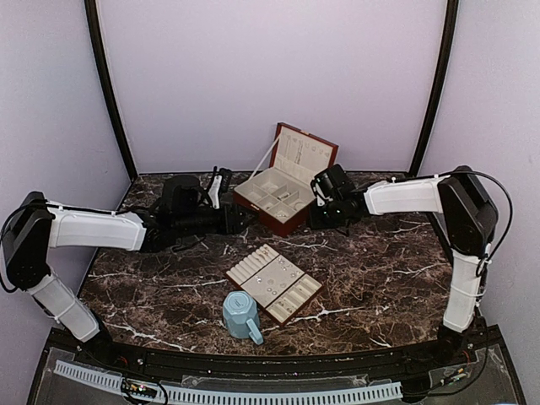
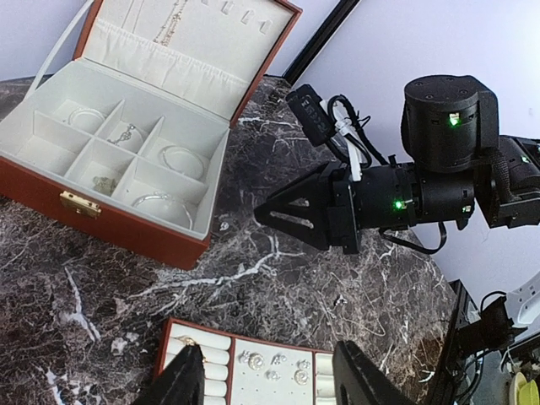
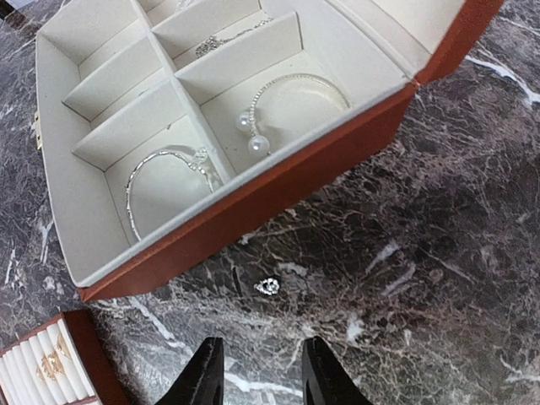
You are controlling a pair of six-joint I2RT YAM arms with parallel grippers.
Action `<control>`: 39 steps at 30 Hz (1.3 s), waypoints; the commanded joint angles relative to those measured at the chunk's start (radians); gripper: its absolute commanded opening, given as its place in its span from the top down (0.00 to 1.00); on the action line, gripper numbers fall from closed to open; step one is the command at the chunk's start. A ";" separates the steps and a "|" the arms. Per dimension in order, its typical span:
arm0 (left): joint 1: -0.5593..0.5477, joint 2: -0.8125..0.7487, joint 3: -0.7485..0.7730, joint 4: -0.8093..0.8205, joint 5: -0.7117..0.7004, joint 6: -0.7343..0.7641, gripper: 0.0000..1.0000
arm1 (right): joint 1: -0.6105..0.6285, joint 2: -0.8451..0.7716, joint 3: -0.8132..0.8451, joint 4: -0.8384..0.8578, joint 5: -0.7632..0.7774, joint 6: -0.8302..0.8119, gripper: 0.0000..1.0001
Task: Organize the mixed jewelry
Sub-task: Pick up the earring from the center of the board.
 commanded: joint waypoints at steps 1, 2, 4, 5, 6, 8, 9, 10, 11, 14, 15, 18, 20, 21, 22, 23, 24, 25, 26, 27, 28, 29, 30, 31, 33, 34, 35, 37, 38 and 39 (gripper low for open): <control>0.018 -0.036 -0.018 0.011 0.001 -0.004 0.45 | -0.004 0.065 0.061 0.018 -0.015 -0.044 0.68; 0.018 -0.036 -0.017 0.011 0.002 -0.003 0.45 | -0.004 0.081 0.070 0.015 -0.016 -0.047 0.69; 0.022 -0.036 -0.019 0.011 0.003 -0.002 0.45 | -0.004 0.102 0.084 0.013 -0.015 -0.053 0.71; 0.025 -0.036 -0.019 0.010 0.004 -0.003 0.45 | -0.004 0.110 0.090 0.013 -0.017 -0.054 0.72; 0.026 -0.037 -0.020 0.010 0.004 -0.003 0.45 | -0.004 0.119 0.097 0.014 -0.020 -0.056 0.73; 0.028 -0.035 -0.020 0.011 0.006 -0.004 0.45 | -0.004 0.134 0.109 0.017 -0.029 -0.059 0.74; 0.030 -0.035 -0.021 0.012 0.006 -0.006 0.45 | -0.004 0.141 0.114 0.018 -0.033 -0.059 0.74; 0.031 -0.034 -0.021 0.012 0.006 -0.006 0.45 | -0.004 0.149 0.119 0.020 -0.039 -0.059 0.74; 0.033 -0.033 -0.022 0.013 0.008 -0.007 0.45 | -0.003 0.155 0.124 0.023 -0.042 -0.059 0.74; 0.035 -0.029 -0.022 0.016 0.012 -0.011 0.45 | -0.003 0.174 0.135 0.026 -0.037 -0.060 0.74; 0.036 -0.029 -0.021 0.016 0.013 -0.012 0.45 | -0.003 0.178 0.139 0.027 -0.034 -0.062 0.74; 0.038 -0.029 -0.021 0.019 0.013 -0.011 0.45 | -0.003 0.190 0.147 0.027 -0.026 -0.066 0.76; 0.038 -0.028 -0.021 0.019 0.013 -0.013 0.45 | -0.003 0.197 0.152 0.031 -0.024 -0.066 0.78; 0.039 -0.027 -0.022 0.020 0.013 -0.014 0.45 | -0.004 0.201 0.154 0.032 -0.026 -0.067 0.78; 0.040 -0.028 -0.022 0.021 0.013 -0.015 0.45 | -0.004 0.204 0.158 0.033 -0.030 -0.067 0.79; 0.039 -0.027 -0.022 0.021 0.014 -0.016 0.45 | -0.003 0.211 0.161 0.033 -0.032 -0.067 0.80; 0.039 -0.027 -0.022 0.021 0.015 -0.017 0.45 | -0.003 0.214 0.163 0.033 -0.034 -0.067 0.81; 0.040 -0.027 -0.022 0.021 0.015 -0.017 0.45 | -0.003 0.215 0.164 0.035 -0.034 -0.066 0.82; 0.040 -0.028 -0.023 0.021 0.016 -0.017 0.45 | -0.003 0.216 0.163 0.038 -0.034 -0.065 0.83; 0.039 -0.028 -0.023 0.022 0.014 -0.017 0.45 | -0.003 0.218 0.162 0.041 -0.033 -0.063 0.84; 0.040 -0.028 -0.023 0.022 0.015 -0.017 0.45 | -0.003 0.219 0.162 0.044 -0.029 -0.062 0.85; 0.039 -0.030 -0.023 0.022 0.014 -0.017 0.45 | -0.002 0.221 0.163 0.045 -0.026 -0.063 0.86; 0.040 -0.029 -0.024 0.022 0.014 -0.017 0.45 | -0.003 0.223 0.165 0.046 -0.024 -0.063 0.87; 0.041 -0.029 -0.024 0.022 0.014 -0.016 0.45 | -0.003 0.226 0.166 0.047 -0.024 -0.063 0.89; 0.041 -0.031 -0.025 0.022 0.013 -0.017 0.45 | -0.003 0.232 0.169 0.046 -0.022 -0.061 0.92; 0.040 -0.031 -0.025 0.022 0.014 -0.017 0.45 | -0.004 0.232 0.169 0.047 -0.021 -0.060 0.93; 0.041 -0.032 -0.025 0.023 0.013 -0.017 0.45 | -0.004 0.232 0.168 0.047 -0.018 -0.060 0.94; 0.041 -0.035 -0.027 0.025 0.009 -0.016 0.45 | -0.003 0.232 0.166 0.047 -0.013 -0.059 0.97; 0.041 -0.035 -0.028 0.025 0.007 -0.014 0.45 | -0.003 0.231 0.165 0.047 -0.011 -0.059 0.99; 0.040 -0.037 -0.031 0.026 0.004 -0.014 0.45 | -0.003 0.230 0.165 0.047 -0.010 -0.057 1.00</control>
